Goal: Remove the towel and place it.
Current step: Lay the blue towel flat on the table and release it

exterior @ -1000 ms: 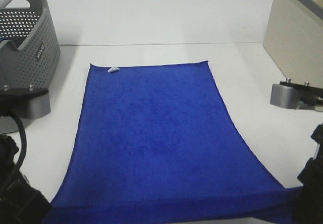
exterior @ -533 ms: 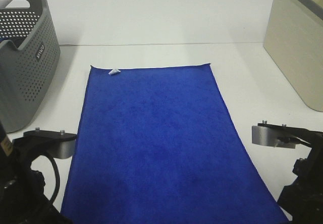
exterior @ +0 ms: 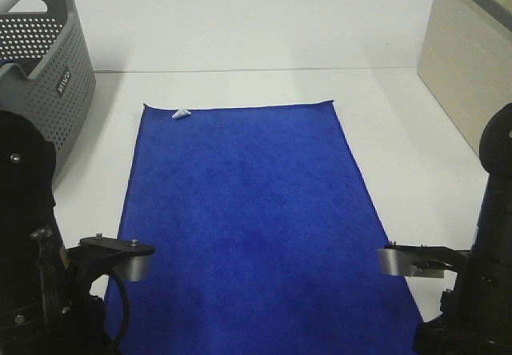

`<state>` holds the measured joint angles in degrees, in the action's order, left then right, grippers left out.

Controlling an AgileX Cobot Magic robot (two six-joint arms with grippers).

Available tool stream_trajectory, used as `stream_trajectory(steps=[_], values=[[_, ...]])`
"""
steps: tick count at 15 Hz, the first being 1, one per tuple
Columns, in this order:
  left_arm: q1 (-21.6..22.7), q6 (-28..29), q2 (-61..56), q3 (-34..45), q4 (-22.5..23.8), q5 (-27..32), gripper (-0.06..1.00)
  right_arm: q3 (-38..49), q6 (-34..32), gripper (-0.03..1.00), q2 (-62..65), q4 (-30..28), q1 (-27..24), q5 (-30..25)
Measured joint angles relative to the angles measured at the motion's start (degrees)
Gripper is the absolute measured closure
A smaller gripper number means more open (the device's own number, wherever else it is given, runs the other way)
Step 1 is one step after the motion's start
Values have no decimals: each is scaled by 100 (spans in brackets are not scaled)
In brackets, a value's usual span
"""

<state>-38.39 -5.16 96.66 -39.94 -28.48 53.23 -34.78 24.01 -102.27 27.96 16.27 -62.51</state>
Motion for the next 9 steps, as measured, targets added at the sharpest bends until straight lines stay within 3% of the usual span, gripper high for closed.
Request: stream_trajectory(steps=[9], values=[[0,-218,642,-327,17,57,94,0,46,95,-235,34,0,109]])
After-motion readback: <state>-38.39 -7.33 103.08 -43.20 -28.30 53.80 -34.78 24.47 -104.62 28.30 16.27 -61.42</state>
